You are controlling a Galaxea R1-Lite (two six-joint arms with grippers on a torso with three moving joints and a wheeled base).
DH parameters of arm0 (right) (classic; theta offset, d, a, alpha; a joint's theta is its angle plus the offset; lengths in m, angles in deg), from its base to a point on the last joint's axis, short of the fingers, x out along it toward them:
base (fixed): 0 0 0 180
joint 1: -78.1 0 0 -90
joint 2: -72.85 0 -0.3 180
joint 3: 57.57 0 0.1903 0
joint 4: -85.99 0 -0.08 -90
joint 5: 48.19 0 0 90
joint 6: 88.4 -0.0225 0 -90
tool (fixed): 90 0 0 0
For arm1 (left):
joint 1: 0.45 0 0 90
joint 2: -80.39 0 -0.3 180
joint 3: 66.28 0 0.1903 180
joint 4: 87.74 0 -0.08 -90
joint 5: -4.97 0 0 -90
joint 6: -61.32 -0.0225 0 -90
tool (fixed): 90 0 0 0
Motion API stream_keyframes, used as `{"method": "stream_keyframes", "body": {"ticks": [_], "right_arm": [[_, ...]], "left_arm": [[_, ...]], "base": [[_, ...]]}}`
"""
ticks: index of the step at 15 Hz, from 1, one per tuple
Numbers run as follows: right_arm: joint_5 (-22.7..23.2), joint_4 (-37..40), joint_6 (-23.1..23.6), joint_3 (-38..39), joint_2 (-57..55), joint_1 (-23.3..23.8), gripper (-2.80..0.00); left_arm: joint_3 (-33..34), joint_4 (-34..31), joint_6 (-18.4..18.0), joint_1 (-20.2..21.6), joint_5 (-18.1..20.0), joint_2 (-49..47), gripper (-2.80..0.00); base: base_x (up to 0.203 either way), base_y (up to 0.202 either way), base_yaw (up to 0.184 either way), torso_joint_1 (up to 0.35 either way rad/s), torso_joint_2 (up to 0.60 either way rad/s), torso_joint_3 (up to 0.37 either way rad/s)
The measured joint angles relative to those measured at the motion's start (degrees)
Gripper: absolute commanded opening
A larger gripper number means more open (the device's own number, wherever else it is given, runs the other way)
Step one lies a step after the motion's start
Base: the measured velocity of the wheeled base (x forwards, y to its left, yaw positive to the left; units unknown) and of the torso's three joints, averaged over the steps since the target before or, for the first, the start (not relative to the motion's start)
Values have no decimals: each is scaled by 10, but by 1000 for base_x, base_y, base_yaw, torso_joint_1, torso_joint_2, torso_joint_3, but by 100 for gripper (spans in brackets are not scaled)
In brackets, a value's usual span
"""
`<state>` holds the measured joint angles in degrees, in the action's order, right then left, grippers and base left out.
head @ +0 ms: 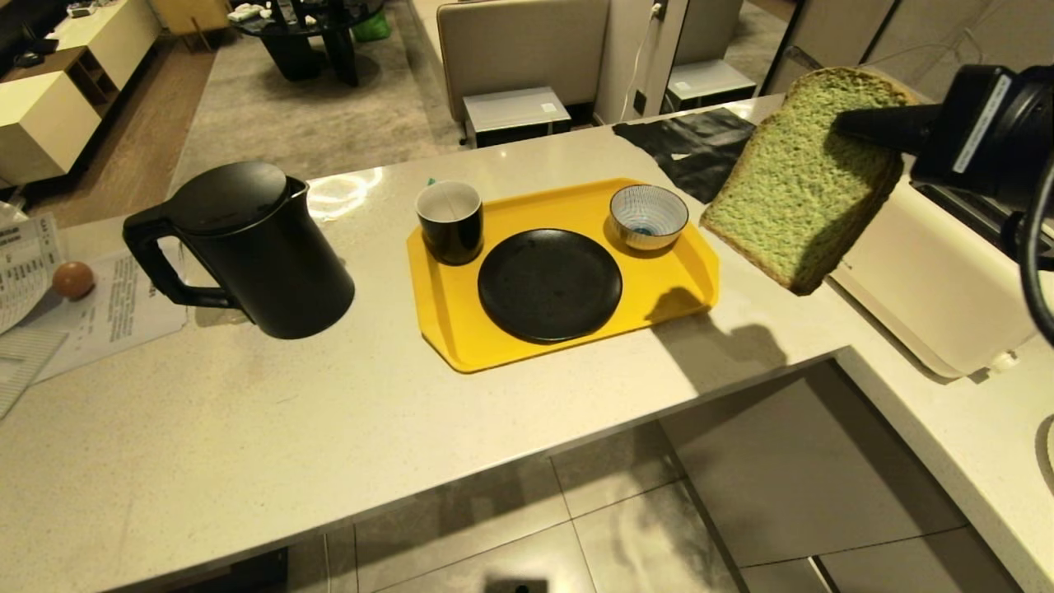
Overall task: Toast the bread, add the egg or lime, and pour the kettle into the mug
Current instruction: Put the baked bread on a plate
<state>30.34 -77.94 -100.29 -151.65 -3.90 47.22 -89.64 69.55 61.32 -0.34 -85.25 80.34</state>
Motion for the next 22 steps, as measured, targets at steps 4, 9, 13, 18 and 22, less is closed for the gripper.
{"method": "stream_keyframes", "body": {"ticks": [4, 9, 13, 18, 22], "right_arm": [[-130, -147, -34, 49, -57, -36, -280], [-292, -203, -104, 17, -155, -39, -280], [-380, -201, -185, -23, -224, -39, -280], [-421, -190, -281, 20, -237, -80, -280], [-349, -189, -378, 89, -214, -131, -280]], "left_arm": [[0, 0, 0, 0, 0, 0, -280], [0, 0, 0, 0, 0, 0, -280], [0, 0, 0, 0, 0, 0, -280], [0, 0, 0, 0, 0, 0, -280], [0, 0, 0, 0, 0, 0, -280]], "base": [[0, 0, 0, 0, 0, 0], [0, 0, 0, 0, 0, 0], [0, 0, 0, 0, 0, 0], [0, 0, 0, 0, 0, 0], [0, 0, 0, 0, 0, 0]]}}
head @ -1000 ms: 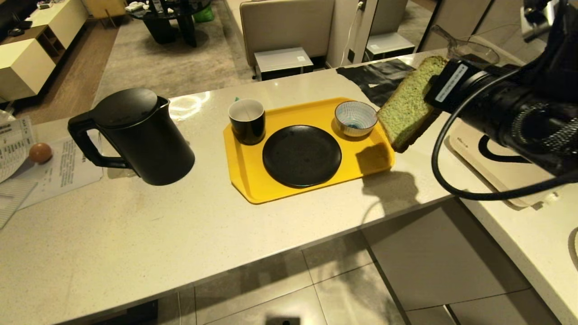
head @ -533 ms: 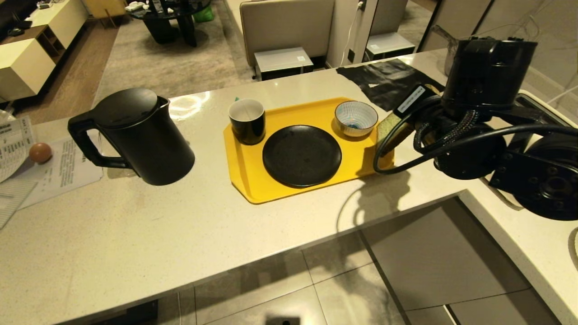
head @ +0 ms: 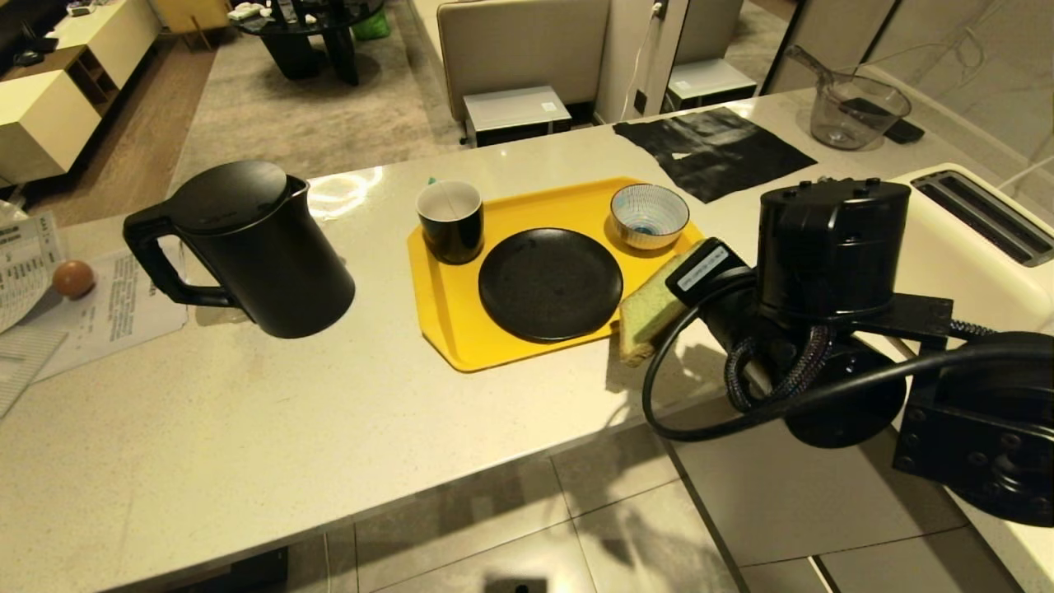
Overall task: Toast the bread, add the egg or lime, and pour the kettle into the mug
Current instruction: Put the baked bread on a plate
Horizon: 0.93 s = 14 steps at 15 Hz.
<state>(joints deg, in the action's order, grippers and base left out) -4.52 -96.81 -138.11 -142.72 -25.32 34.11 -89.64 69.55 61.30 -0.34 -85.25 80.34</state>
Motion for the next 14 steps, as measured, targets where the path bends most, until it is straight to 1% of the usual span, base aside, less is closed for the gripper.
{"method": "stream_keyframes", "body": {"ticks": [2, 6, 8, 12, 14], "right_arm": [[30, -6, -7, -1, 4, -18, -280], [49, -20, -22, -24, -20, -43, -280], [57, -22, -35, -38, -41, -48, -280], [93, -24, -57, -68, -83, -49, -280], [96, -24, -58, -80, -100, -49, -280]], "left_arm": [[0, 0, 0, 0, 0, 0, -280], [0, 0, 0, 0, 0, 0, -280], [0, 0, 0, 0, 0, 0, -280], [0, 0, 0, 0, 0, 0, -280], [0, 0, 0, 0, 0, 0, -280]], "base": [[0, 0, 0, 0, 0, 0], [0, 0, 0, 0, 0, 0], [0, 0, 0, 0, 0, 0], [0, 0, 0, 0, 0, 0], [0, 0, 0, 0, 0, 0]]}}
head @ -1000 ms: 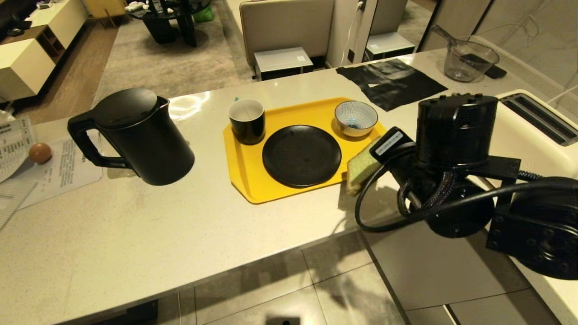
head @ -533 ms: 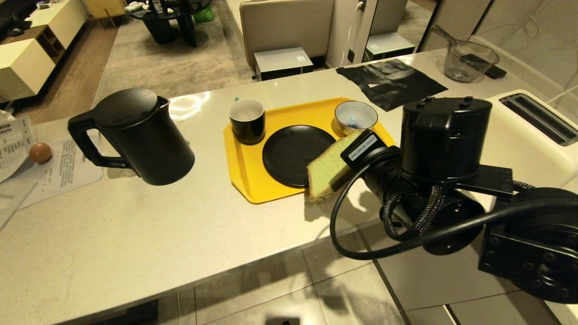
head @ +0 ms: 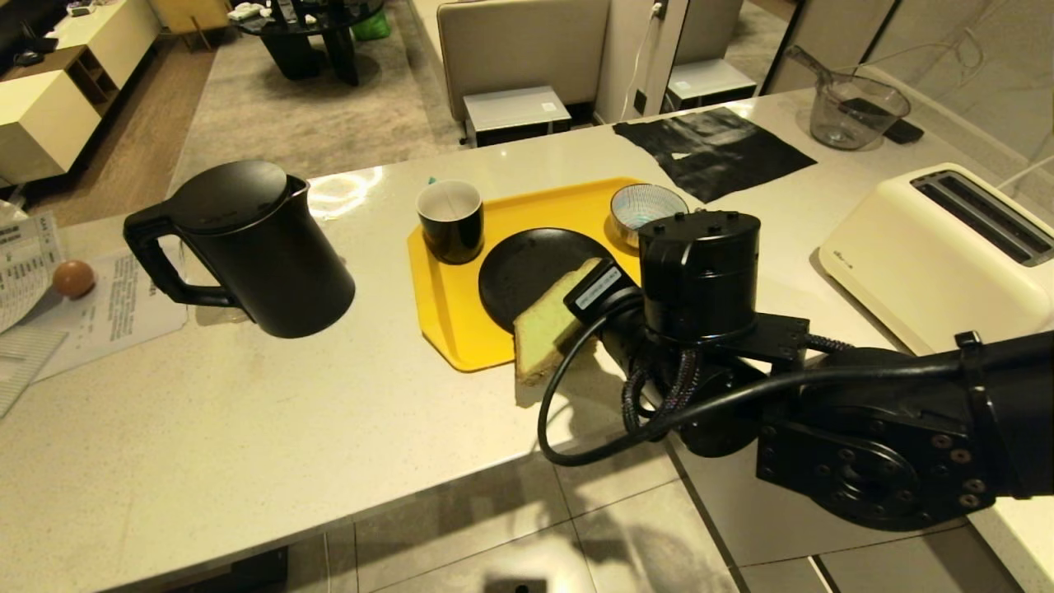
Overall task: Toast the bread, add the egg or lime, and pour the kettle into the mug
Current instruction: Put the baked bread on a plate
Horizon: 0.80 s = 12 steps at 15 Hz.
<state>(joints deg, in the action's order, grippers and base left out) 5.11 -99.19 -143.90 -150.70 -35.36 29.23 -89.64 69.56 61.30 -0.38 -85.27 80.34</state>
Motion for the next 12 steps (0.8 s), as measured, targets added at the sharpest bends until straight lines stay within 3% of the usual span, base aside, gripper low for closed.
{"method": "stream_keyframes", "body": {"ticks": [12], "right_arm": [[80, 1, 3, -96, -70, 17, -280]], "left_arm": [[0, 0, 0, 0, 0, 0, -280]], "base": [[0, 0, 0, 0, 0, 0]]}}
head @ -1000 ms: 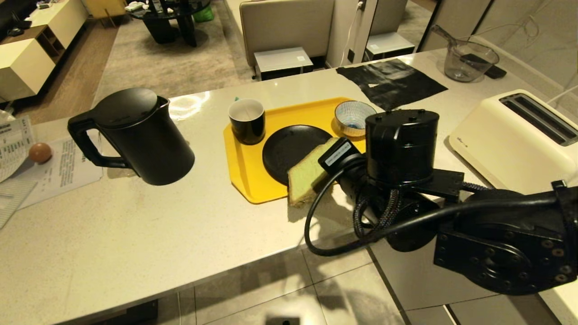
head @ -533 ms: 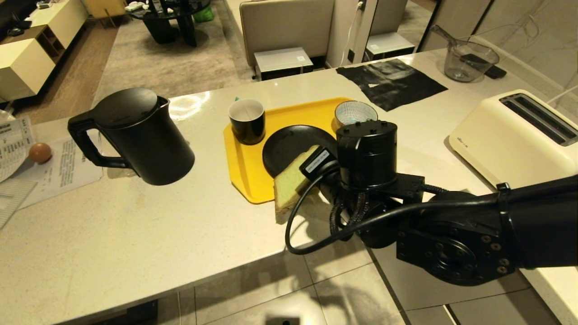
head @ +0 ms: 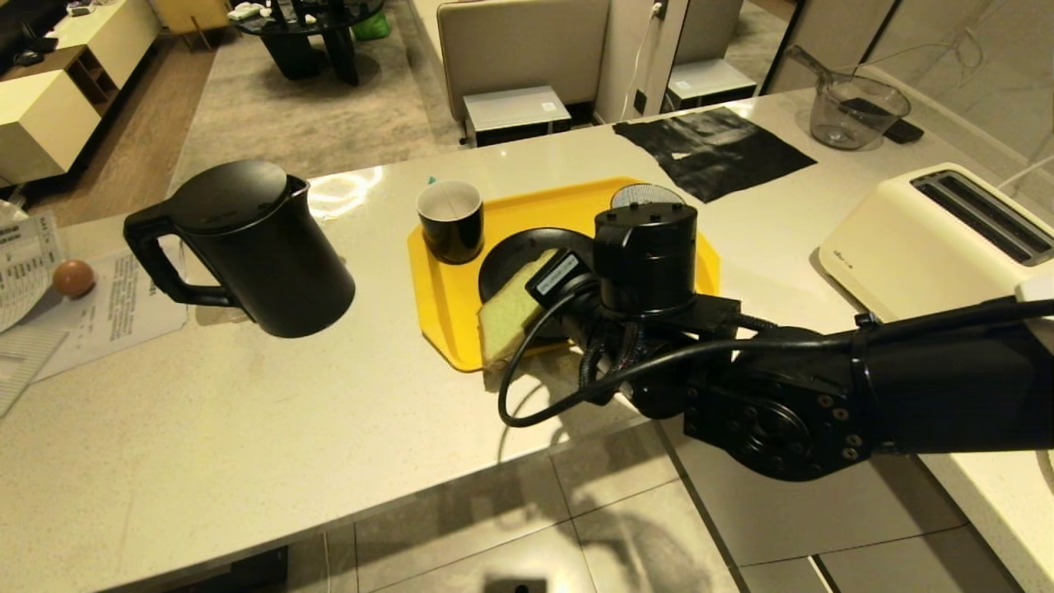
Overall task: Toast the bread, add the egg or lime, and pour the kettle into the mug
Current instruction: Put the baked bread on a plate
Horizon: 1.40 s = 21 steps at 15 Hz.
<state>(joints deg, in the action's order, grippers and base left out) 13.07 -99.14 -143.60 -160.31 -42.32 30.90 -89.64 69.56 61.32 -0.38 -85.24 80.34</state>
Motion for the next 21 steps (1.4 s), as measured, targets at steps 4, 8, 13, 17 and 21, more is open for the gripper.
{"method": "stream_keyframes", "body": {"ticks": [4, 8, 13, 17, 21], "right_arm": [[8, 0, 2, -27, -21, 25, -280], [10, -1, 3, -30, -39, 56, -280], [40, 1, 6, -33, -48, 86, -280], [46, 6, 22, -32, -50, 93, -280], [45, 6, 23, -27, -50, 104, -280]], "left_arm": [[0, 0, 0, 0, 0, 0, -280], [0, 0, 0, 0, 0, 0, -280], [0, 0, 0, 1, 0, 0, -280], [0, 0, 0, 0, 0, 0, -280], [0, 0, 0, 0, 0, 0, -280]], "base": [[0, 0, 0, 0, 0, 0], [0, 0, 0, 0, 0, 0], [0, 0, 0, 0, 0, 0], [0, 0, 0, 0, 0, 0], [0, 0, 0, 0, 0, 0]]}}
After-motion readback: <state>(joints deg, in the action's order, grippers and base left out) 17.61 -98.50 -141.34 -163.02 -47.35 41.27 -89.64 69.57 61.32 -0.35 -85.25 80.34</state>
